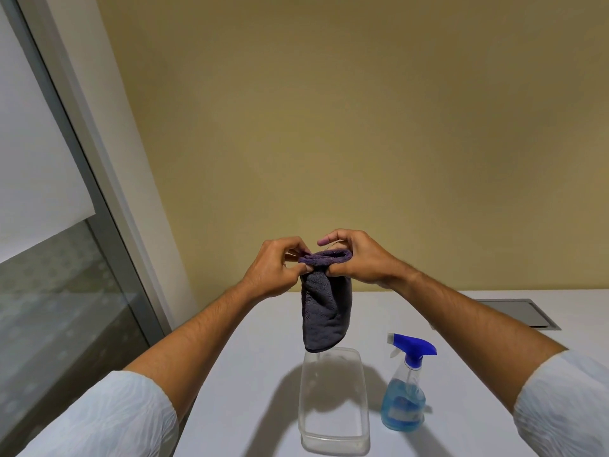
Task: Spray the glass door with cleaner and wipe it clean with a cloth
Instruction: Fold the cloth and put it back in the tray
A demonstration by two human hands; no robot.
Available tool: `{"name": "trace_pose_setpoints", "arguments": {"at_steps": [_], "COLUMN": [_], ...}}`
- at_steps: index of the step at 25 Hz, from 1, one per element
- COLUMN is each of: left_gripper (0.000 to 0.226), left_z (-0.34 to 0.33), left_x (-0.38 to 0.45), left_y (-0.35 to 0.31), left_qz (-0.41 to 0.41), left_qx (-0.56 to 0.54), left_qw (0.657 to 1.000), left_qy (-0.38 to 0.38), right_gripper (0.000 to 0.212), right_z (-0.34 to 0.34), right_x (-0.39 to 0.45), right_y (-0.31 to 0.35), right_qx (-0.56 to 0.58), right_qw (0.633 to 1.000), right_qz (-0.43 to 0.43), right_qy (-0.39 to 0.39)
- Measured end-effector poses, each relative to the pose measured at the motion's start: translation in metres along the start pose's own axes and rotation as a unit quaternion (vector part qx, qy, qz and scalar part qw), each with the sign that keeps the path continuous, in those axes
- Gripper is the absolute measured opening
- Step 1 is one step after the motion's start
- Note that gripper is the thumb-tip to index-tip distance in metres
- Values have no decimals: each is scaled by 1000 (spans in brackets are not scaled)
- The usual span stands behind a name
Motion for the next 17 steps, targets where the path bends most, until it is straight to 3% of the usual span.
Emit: {"name": "trace_pose_setpoints", "arguments": {"at_steps": [3,9,17], "left_gripper": [11,22,20], "left_z": [6,24,36], "left_x": [-1,0,-12], "left_y": [4,21,49], "left_qz": [19,75,138], "left_qx": [-34,-115,-234], "left_qw": [999,986,951], "left_qy": [-35,-91,-148], "right_gripper": [58,50,31], "right_z": [3,-9,2], "right_x": [-5,-27,-36], "right_y": [-6,-51,-76], "right_qx": [47,57,23], "right_qw": [999,994,994], "right_qz": [-2,-61,-95], "right_qy": [-4,70,40]}}
Point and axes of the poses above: each hand's wrist, its own x-axis towards the middle knuckle, its own z-axis out of the back of the hand, y = z × x, the point moved 9 cm from there along x, towards the middle knuckle, and after that the axes turned 2 degrees about z, right-handed, at the moved point
